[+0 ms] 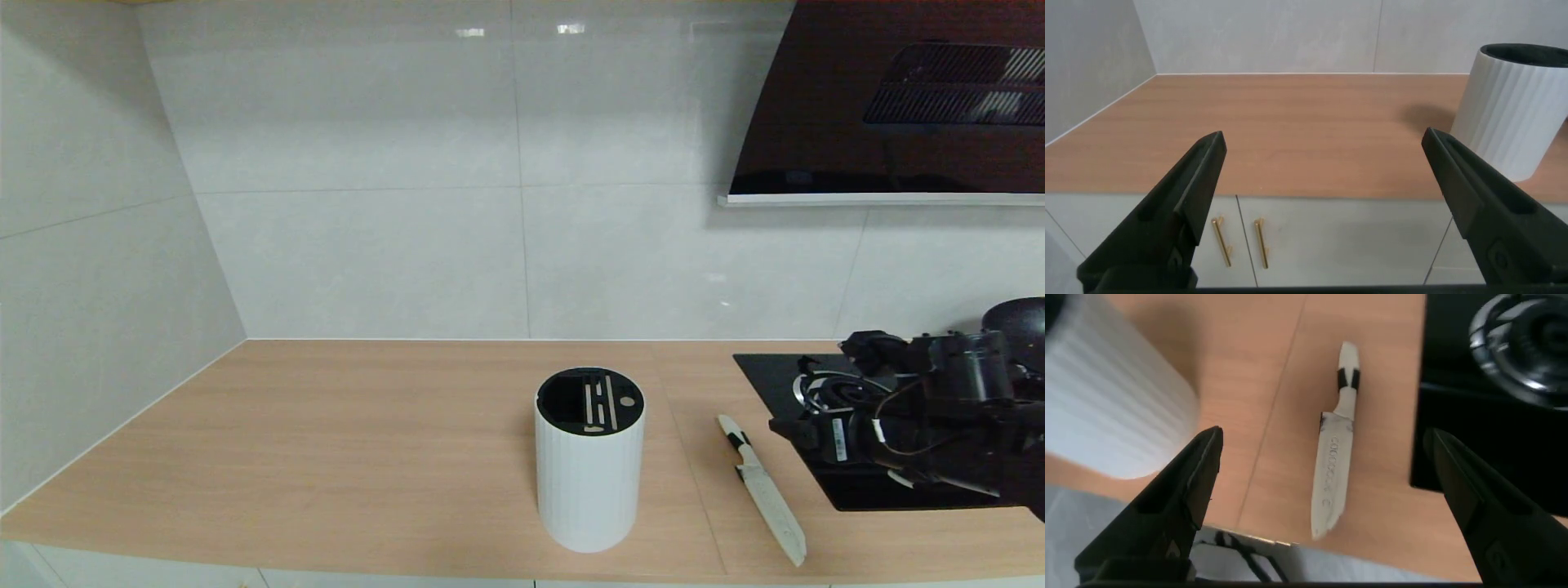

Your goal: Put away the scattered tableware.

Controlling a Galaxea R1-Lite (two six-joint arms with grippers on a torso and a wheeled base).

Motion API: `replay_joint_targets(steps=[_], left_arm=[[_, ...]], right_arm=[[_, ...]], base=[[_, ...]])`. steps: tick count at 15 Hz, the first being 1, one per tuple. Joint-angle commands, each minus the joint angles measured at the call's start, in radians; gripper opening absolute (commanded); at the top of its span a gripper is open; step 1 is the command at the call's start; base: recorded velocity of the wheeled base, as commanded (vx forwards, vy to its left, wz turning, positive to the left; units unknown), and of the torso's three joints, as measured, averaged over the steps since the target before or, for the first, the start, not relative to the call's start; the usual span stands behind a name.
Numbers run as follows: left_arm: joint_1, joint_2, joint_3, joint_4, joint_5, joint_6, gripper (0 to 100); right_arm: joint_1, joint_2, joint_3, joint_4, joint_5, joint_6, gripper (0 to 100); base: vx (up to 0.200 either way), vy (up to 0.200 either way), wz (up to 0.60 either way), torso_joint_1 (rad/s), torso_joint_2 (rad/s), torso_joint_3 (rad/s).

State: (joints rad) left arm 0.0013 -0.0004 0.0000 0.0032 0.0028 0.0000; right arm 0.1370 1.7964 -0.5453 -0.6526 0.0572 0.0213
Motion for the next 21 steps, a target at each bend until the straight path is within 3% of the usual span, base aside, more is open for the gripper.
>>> replay_joint_targets(steps=[1,3,5,21], left_arm=[[0.0,0.0,0.0,0.0,0.0,0.0,100],[0.0,0.0,0.0,0.0,0.0,0.0,100],[0.0,0.0,0.0,0.0,0.0,0.0,100],[0.0,0.0,0.0,0.0,0.0,0.0,100]], right_arm=[[0.007,0.242,-0.028,-0.107,-0.014,-0.001,100],[0.007,0.391,-0.027,-0.282,-0.079,-0.001,100],[0.007,0.472,-0.025,-0.357,-0.089,-0.001,100],[0.003,0.672,-0.179,-0.351,-0.094,0.002,100]], base=[[0.0,0.0,0.0,0.0,0.0,0.0],[0.0,0.0,0.0,0.0,0.0,0.0],[0.0,0.0,0.0,0.0,0.0,0.0],[0.0,0.0,0.0,0.0,0.0,0.0]])
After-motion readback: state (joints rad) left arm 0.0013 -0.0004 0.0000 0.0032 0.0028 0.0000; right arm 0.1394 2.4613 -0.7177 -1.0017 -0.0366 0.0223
